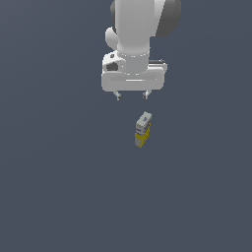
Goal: Pick up the object and move it to a goal position.
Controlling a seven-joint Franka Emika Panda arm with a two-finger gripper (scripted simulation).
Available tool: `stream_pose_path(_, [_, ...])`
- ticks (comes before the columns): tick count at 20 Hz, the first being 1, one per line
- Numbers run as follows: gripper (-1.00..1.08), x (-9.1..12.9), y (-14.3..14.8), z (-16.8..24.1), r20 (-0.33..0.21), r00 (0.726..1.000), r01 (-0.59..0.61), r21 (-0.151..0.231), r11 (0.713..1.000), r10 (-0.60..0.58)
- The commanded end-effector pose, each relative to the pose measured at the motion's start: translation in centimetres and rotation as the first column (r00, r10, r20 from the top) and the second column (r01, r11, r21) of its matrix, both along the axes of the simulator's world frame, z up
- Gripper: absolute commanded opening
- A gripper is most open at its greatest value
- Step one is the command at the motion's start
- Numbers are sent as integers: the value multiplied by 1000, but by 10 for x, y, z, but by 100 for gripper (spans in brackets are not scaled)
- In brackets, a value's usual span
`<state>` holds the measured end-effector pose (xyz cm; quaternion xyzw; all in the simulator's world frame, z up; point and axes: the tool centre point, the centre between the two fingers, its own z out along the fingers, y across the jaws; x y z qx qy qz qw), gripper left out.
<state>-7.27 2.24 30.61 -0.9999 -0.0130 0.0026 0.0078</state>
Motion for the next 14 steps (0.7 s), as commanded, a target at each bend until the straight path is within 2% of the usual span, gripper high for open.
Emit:
stream_pose_path(1, [100,0,0,0,0,1000,0,0,1000,0])
stream_pose_path(9, [100,3,-23,-4,-15,998,67,20,998,-66])
stream_pose_path(14, [100,3,-23,-4,-15,998,66,20,998,-66])
